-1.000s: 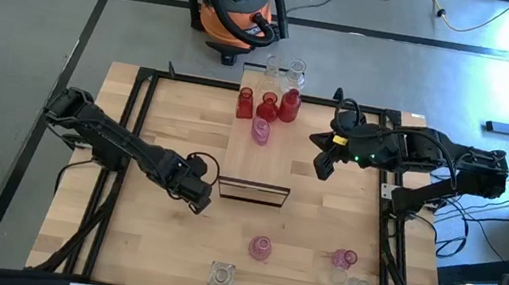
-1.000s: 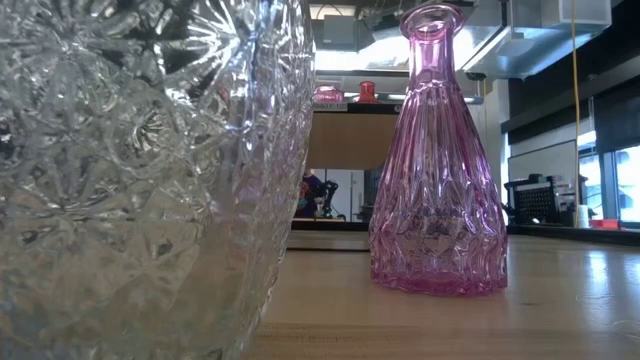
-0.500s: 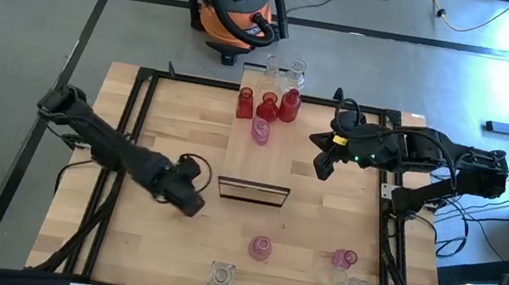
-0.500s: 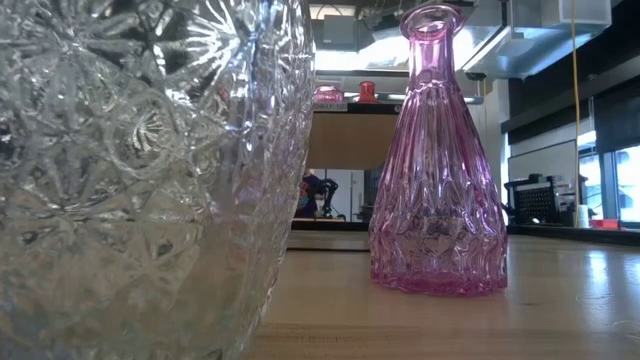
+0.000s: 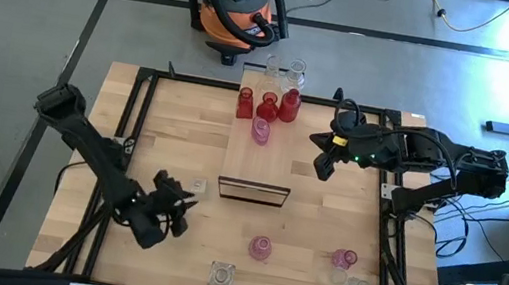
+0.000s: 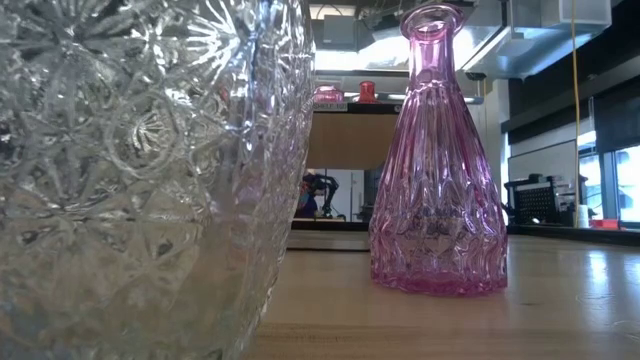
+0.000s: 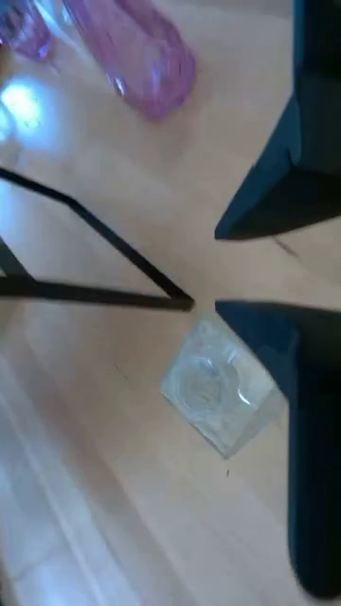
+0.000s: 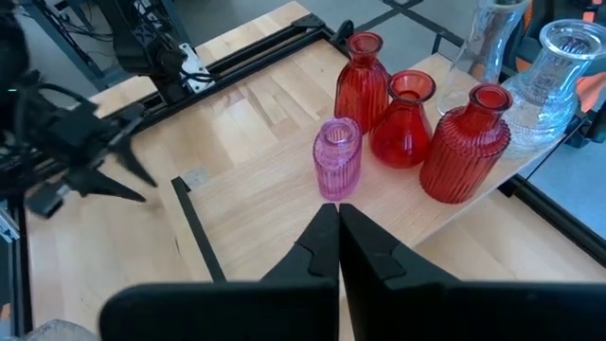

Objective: Sort vases onto shelf
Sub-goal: Put the transparent vase on the shelf aligned with the other transparent vases

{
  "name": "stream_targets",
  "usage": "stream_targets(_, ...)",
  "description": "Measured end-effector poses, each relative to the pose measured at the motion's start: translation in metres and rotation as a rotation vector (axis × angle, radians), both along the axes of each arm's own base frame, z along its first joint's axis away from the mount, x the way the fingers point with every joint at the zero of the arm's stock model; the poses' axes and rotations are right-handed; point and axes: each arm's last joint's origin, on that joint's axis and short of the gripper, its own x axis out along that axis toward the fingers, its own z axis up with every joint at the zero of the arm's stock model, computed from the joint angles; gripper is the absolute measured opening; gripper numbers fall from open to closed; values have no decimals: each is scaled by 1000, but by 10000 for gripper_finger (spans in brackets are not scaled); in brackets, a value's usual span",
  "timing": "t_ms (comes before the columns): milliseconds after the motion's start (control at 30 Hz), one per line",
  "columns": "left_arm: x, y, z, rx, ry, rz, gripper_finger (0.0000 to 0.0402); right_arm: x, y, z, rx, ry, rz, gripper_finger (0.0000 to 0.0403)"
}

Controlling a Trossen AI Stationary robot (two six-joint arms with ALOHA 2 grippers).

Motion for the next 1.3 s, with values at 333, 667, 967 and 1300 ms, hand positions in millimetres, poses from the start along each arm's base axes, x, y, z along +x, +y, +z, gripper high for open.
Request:
stream_targets(333, 3, 37, -22, 111, 13, 160, 289, -4, 0, -4, -7, 63, 10, 1)
stream_targets(667, 9, 40, -24, -8, 52, 156, 334, -4, -4, -5, -13, 76, -11, 1)
stream_targets(967, 11, 43, -24, 62, 105, 95, 305, -4, -10, -5, 4, 77, -21, 1)
stream_targets(1300, 19, 38, -40, 81, 87, 137, 251, -4, -9, -6, 24, 76, -7, 1)
